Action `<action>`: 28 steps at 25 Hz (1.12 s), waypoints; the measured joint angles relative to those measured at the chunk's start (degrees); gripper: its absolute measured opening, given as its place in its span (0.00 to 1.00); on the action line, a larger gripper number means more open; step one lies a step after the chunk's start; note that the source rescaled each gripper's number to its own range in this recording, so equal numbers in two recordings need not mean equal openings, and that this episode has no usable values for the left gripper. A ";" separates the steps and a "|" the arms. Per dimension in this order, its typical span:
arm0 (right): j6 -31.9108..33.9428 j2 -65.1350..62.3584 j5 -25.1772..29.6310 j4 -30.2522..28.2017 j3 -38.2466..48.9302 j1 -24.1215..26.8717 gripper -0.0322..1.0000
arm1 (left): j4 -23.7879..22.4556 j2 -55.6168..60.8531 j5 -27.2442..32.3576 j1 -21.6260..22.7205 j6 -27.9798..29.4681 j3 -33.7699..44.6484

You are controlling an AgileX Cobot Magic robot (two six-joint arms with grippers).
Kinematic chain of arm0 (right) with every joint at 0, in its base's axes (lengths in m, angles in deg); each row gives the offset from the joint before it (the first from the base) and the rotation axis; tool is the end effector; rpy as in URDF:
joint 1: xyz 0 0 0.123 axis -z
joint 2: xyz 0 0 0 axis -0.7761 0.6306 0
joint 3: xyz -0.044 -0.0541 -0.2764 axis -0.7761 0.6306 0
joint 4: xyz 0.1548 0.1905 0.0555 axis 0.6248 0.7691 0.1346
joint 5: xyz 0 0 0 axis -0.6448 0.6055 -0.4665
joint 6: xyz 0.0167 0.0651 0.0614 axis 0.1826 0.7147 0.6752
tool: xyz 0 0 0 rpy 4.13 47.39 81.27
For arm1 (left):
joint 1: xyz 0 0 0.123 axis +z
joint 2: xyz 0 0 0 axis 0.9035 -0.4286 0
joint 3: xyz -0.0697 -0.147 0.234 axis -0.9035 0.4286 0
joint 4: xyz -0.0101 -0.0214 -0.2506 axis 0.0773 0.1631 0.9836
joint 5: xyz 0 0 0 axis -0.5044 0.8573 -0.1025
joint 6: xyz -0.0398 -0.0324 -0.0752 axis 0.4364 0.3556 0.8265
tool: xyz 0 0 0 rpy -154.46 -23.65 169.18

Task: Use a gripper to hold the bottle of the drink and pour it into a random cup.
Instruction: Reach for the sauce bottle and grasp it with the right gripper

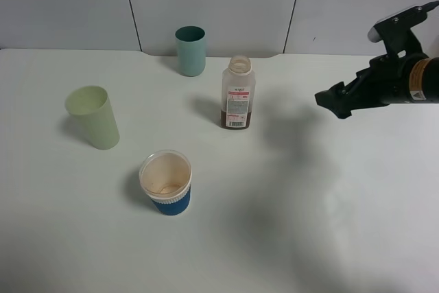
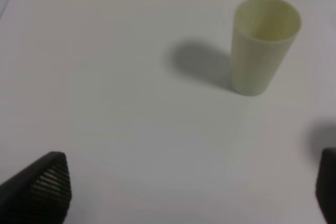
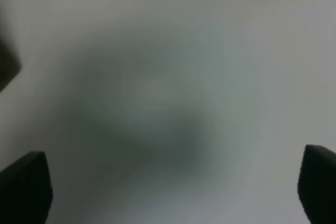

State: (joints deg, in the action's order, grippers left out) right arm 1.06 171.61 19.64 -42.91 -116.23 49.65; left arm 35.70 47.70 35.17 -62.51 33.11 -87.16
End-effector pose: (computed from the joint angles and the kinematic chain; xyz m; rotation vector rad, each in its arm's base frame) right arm 0.2781 0.0374 0.1807 -0.6941 2.1191 0.1693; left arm -0.0063 -0.0018 0.2803 -0.0194 2.0232 0.0109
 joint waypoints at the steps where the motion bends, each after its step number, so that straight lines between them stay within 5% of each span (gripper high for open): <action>1: -1.52 1.06 -0.96 -0.25 0.00 0.00 0.90 | 0.00 0.00 0.00 0.00 0.00 0.00; 11: -6.38 10.95 -9.32 -2.06 -6.04 0.00 0.89 | -0.05 0.00 0.00 0.00 0.00 0.00; 17: -6.41 18.03 -18.75 -4.97 -12.30 -1.14 0.74 | -0.05 0.00 0.00 0.00 0.00 0.00; 28: -1.46 26.07 -21.76 -13.52 -22.89 -4.80 0.72 | -0.05 0.00 0.00 0.00 0.00 0.00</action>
State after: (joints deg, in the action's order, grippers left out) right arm -0.40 197.69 -2.12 -56.43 -139.12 44.86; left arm 35.65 47.70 35.17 -62.51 33.11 -87.16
